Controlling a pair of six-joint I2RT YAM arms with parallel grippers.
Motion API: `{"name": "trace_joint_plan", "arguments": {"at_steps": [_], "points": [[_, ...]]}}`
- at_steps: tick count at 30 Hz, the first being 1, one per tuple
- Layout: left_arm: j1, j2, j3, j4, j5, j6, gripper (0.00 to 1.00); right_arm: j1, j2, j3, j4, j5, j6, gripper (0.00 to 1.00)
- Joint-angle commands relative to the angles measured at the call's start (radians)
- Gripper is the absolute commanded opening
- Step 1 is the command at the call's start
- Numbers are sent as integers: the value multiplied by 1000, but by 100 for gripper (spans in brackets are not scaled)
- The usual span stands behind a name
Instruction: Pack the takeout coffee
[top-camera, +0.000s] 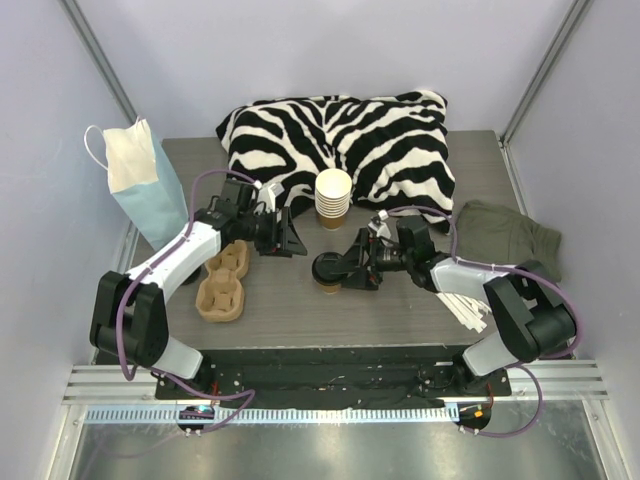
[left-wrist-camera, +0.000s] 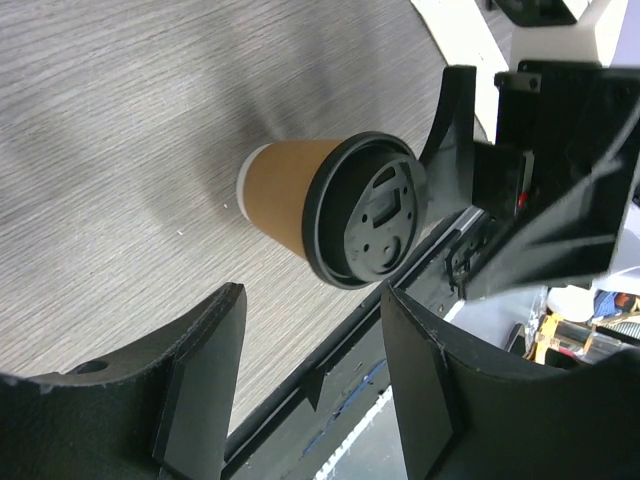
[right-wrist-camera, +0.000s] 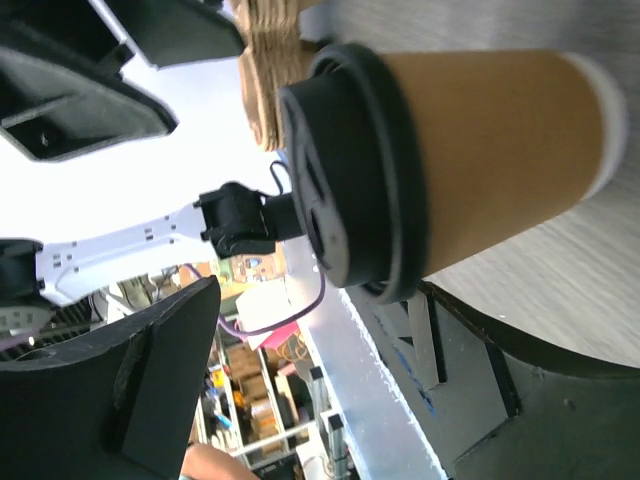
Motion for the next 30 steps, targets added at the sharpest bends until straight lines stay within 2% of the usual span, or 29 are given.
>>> {"name": "trace_joint_plan", "arguments": {"at_steps": [1, 3, 4, 6, 10, 11, 12, 15, 17, 21, 25, 30], "points": [[11, -7, -2, 49, 37, -17, 59, 24, -25, 37, 79, -3, 24, 84], [11, -25, 2, 46, 55, -12, 56, -16, -54, 72, -138, -11, -82, 84], [11, -34, 4, 48, 61, -11, 54, -34, -98, 98, -221, -11, -199, 83], [-5, -54, 5, 52, 52, 1, 51, -85, -154, 111, -394, -8, -277, 81], [-99, -71, 28, 23, -9, 58, 37, -108, -249, 196, -631, 43, -455, 66], [-117, -66, 31, 23, -15, 58, 35, -109, -257, 212, -634, 61, -461, 62], [-132, -60, 37, 29, -14, 57, 31, -105, -260, 236, -631, 75, -461, 53], [-176, -10, 56, 48, 7, 35, 21, -74, -249, 276, -604, 118, -463, 34], [-195, 27, 67, 58, 12, 22, 18, -36, -225, 290, -610, 141, -487, 25], [-212, 79, 99, 84, 14, 5, 13, -2, -190, 313, -617, 182, -539, 13], [-215, 119, 97, 83, -12, -2, 11, 42, -139, 391, -763, 320, -682, 11], [-215, 145, 87, 71, -16, -5, 10, 102, -169, 414, -788, 445, -765, 12]]}}
